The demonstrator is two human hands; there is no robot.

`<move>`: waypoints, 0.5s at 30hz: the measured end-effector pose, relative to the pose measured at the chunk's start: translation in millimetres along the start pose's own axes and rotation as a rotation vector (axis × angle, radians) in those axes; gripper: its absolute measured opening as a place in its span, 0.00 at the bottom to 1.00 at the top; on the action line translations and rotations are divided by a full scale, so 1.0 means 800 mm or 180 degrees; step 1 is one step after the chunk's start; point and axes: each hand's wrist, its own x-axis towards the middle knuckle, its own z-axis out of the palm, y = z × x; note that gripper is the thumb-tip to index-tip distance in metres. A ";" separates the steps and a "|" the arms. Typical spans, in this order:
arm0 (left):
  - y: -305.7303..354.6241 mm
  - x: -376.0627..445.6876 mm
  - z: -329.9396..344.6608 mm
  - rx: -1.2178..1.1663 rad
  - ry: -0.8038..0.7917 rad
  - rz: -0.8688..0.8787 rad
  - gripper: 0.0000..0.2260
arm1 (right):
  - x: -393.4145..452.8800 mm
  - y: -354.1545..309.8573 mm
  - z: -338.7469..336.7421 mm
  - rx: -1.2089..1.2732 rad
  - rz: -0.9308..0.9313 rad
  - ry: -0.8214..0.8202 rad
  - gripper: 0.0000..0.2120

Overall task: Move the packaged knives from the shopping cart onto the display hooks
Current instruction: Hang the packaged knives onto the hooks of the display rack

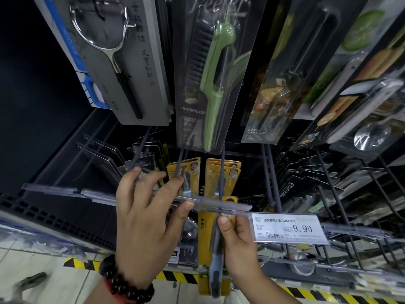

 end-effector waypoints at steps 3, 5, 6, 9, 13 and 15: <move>0.000 0.000 0.000 -0.0013 -0.0001 -0.0016 0.17 | -0.003 -0.001 -0.002 -0.0030 0.0007 0.0055 0.12; 0.000 0.000 0.001 -0.0009 0.0008 -0.0013 0.17 | -0.005 -0.003 -0.004 0.0004 0.0067 0.0065 0.08; 0.000 0.000 0.001 -0.0007 0.0017 -0.0008 0.17 | -0.007 -0.005 -0.004 0.0033 0.0073 0.0053 0.07; 0.001 0.000 0.001 -0.0017 0.0034 -0.0015 0.18 | -0.013 -0.013 -0.001 -0.0028 -0.0063 0.0052 0.10; 0.002 0.000 0.000 -0.0031 0.0032 -0.0036 0.18 | -0.015 -0.018 0.000 -0.0121 -0.0377 0.0090 0.17; 0.002 -0.001 0.000 -0.0008 0.0032 -0.0017 0.18 | -0.014 -0.020 -0.001 -0.0133 -0.0450 0.0071 0.15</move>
